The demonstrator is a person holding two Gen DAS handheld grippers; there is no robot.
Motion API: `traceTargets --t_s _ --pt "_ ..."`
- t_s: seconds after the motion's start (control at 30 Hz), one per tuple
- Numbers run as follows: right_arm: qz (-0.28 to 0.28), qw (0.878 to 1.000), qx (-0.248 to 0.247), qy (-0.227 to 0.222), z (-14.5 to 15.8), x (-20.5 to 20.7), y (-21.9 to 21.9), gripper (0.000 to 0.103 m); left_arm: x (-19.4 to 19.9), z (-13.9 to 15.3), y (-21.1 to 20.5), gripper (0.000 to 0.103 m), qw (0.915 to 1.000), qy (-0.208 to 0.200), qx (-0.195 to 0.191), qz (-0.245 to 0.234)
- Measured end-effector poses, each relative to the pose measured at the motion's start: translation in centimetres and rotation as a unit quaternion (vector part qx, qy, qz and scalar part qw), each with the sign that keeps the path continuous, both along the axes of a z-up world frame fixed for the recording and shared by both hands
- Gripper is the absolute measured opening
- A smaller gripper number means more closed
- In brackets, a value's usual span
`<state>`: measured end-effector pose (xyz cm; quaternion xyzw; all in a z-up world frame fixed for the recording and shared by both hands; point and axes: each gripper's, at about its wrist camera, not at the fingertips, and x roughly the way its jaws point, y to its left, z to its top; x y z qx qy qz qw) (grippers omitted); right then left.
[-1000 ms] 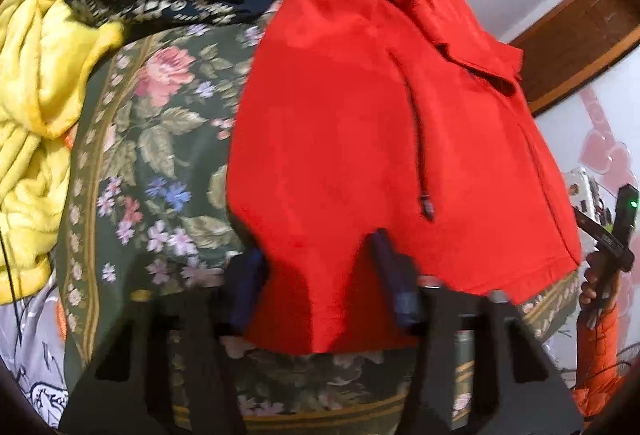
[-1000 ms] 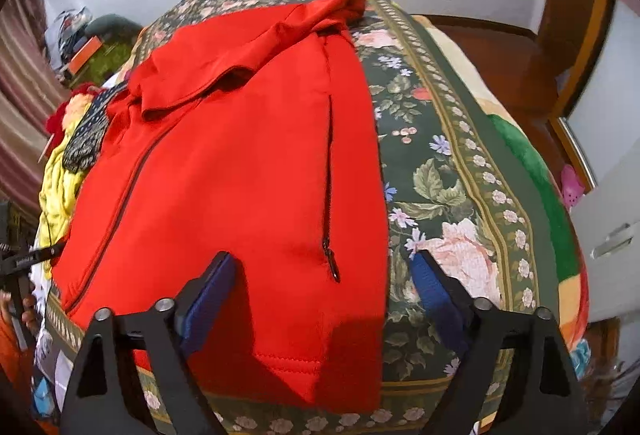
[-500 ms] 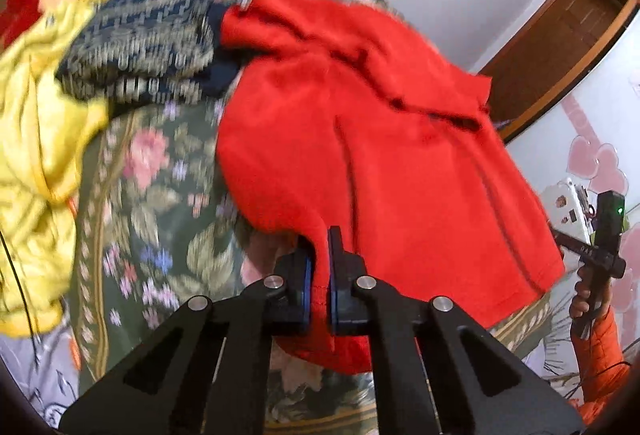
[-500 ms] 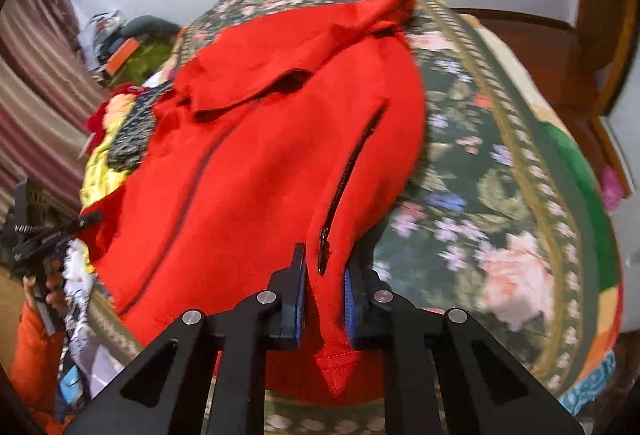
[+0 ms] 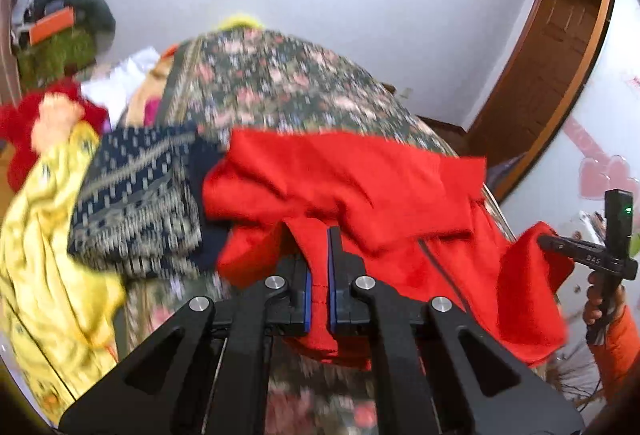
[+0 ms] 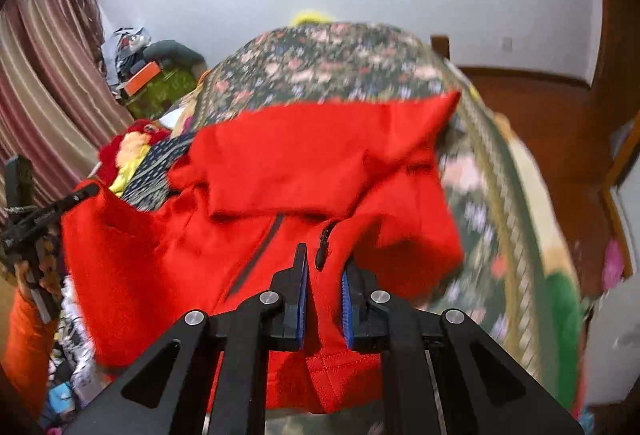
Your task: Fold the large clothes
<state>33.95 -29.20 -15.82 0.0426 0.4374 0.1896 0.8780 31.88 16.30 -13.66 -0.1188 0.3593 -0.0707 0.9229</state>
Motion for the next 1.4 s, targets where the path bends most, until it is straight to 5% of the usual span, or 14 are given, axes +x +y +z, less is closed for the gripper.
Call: traceTargets --t_s 0.3,0.6,0.83,1.0,1.07,1.13,1.17,1.3,1.4 --pt "-0.067 0.997 -0.012 -0.034 0.8 12.8 -0.8 0.01 11.4 0.3 1.3 0.004 0.9981 0.005 0.025 0.057" --pt "-0.121 0.992 -0.039 -0.01 -5.2 24.0 -0.9 0.011 22.6 -7.2 3.1 0.005 0.9876 0.08 0.064 0.119" --pt "-0.12 0.991 0.059 0.031 -7.0 25.6 -4.5 0.012 24.8 -13.1 3.3 0.006 0.9813 0.14 0.059 0.118" --pt "-0.131 0.987 0.089 0.014 -4.5 24.9 -5.8 0.015 25.3 -13.2 1.7 0.007 0.9762 0.15 0.113 0.108" --pt "-0.146 0.987 0.072 0.004 -3.5 24.7 -6.1 0.02 25.6 -13.1 1.5 0.007 0.9736 0.16 0.123 0.106" --pt "-0.243 0.967 -0.054 -0.047 -1.4 24.0 -7.3 0.021 26.0 -13.4 1.6 0.007 0.9676 0.18 0.135 0.114" --pt "-0.261 0.961 -0.068 -0.056 -0.8 23.8 -8.2 0.021 26.1 -13.5 1.7 0.007 0.9659 0.189 0.136 0.115" --pt "-0.236 0.971 -0.023 -0.024 0.4 22.7 -11.9 0.021 25.7 -11.8 1.9 0.01 0.971 0.185 0.106 0.107" --pt "-0.191 0.981 -0.02 -0.008 0.3 21.0 -11.5 0.021 24.9 -9.4 1.6 0.032 0.9768 0.175 0.084 0.091"
